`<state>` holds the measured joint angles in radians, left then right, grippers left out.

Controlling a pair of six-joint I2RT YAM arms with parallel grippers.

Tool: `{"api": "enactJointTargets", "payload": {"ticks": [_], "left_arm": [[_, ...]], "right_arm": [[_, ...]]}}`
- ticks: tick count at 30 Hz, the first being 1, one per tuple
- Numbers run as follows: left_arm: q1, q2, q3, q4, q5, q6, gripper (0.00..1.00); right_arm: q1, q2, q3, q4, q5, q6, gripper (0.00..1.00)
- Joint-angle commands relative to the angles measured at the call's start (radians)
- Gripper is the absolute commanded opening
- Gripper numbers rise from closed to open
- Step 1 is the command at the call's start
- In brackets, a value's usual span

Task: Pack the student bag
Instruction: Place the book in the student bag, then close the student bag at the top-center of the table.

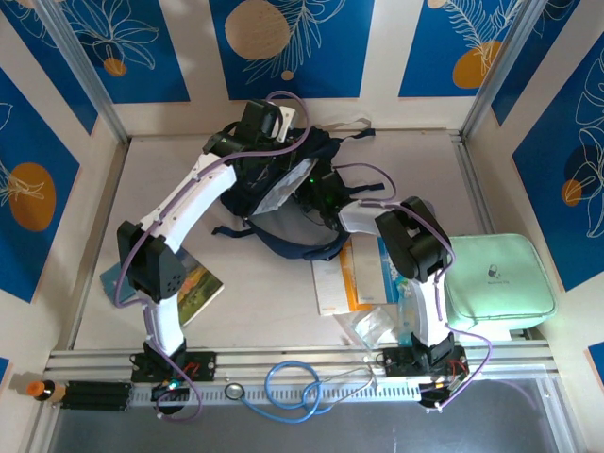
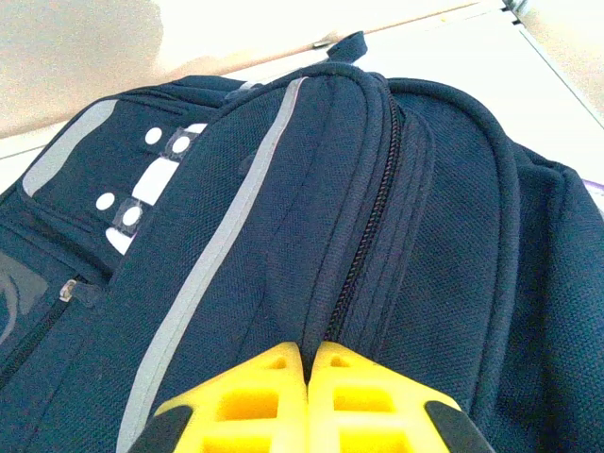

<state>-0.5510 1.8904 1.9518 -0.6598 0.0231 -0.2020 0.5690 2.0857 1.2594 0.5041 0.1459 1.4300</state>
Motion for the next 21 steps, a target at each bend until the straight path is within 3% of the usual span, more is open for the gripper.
{"api": "enactJointTargets", "payload": {"ticks": [1, 3, 7, 9, 11, 16, 21], "left_arm": [[0.015, -0.017, 0.057, 0.072, 0.029, -0.043, 0.0], [0.023, -0.018, 0.05, 0.075, 0.032, -0.048, 0.0], [0.038, -0.021, 0.032, 0.082, 0.034, -0.057, 0.0], [0.046, -0.022, 0.023, 0.078, 0.032, -0.058, 0.0], [0.055, -0.023, 0.011, 0.074, 0.029, -0.059, 0.0], [0.077, -0.027, -0.053, 0.119, 0.03, -0.05, 0.0], [0.088, -0.048, -0.17, 0.16, 0.004, 0.004, 0.0]], "right_arm": [[-0.007, 0.028, 0.043, 0.031, -0.039, 0.018, 0.06], [-0.015, 0.026, 0.039, 0.037, -0.055, 0.005, 0.16], [-0.039, -0.039, 0.001, -0.001, -0.148, -0.037, 0.51], [-0.053, -0.099, -0.01, -0.117, -0.236, -0.049, 0.59], [-0.054, -0.177, -0.052, -0.226, -0.247, -0.071, 0.68], [-0.058, -0.329, -0.173, -0.362, -0.232, -0.111, 0.73], [-0.069, -0.454, -0.254, -0.545, -0.158, -0.232, 0.67]]}}
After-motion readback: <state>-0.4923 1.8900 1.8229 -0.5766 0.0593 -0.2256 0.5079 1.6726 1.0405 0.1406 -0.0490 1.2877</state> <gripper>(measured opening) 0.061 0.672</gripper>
